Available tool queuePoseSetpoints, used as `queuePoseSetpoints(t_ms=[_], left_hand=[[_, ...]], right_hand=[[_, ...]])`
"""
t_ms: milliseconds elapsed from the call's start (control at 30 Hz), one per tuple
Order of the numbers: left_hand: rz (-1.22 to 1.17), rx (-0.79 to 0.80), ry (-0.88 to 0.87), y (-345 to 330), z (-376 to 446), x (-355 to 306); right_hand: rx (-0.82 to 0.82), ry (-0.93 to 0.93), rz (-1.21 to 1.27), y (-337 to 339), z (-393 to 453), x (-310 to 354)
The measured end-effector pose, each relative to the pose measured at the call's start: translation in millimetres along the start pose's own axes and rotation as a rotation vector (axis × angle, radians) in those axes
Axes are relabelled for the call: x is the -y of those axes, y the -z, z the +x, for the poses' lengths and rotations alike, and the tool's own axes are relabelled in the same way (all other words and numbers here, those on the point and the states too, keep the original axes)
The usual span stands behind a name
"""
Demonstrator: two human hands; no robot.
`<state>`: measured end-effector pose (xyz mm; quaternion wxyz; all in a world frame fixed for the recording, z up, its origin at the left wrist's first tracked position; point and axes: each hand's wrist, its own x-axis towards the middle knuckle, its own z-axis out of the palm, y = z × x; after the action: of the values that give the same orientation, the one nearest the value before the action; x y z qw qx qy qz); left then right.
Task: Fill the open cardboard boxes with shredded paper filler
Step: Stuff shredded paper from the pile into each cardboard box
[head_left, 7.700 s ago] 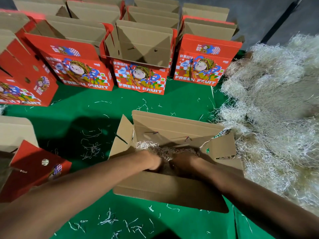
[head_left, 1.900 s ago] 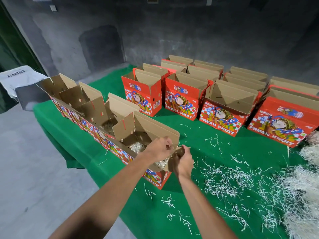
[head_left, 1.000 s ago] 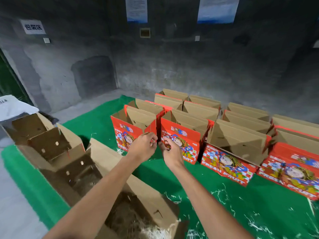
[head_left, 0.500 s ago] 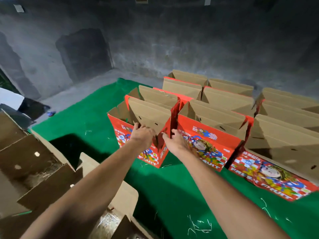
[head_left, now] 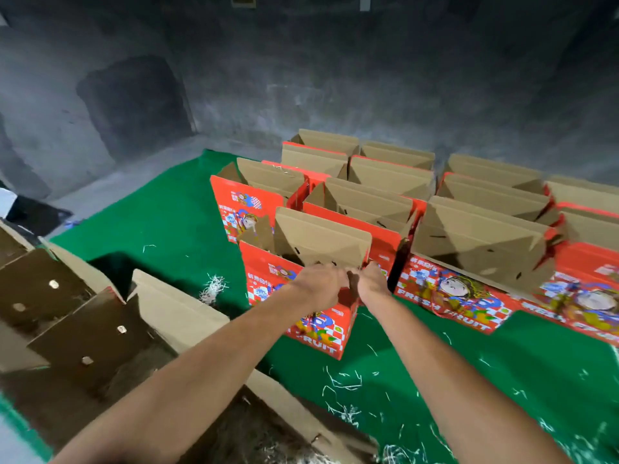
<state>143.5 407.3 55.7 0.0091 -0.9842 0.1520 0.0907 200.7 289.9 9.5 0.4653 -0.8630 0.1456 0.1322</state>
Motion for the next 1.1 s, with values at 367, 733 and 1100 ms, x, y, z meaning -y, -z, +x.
queuePoseSetpoints(t_ms=[367, 733, 1100], left_hand=[[-0.035, 0.045, -0.251, 11.9, -30.9, -323.7], [0.004, 0.129, -0.463, -33.1, -92.4, -495.0], [-0.387, 0.613, -0.128, -68.1, -96.1, -457.1]], right_hand=[[-0.061, -0.138, 0.054, 261.3, -90.2, -206.5], [-0.071, -0.048, 0.039, 359.1, -195.3, -356.8], [-0.341, -0.052, -0.099, 360.5, -219.9, -404.8]])
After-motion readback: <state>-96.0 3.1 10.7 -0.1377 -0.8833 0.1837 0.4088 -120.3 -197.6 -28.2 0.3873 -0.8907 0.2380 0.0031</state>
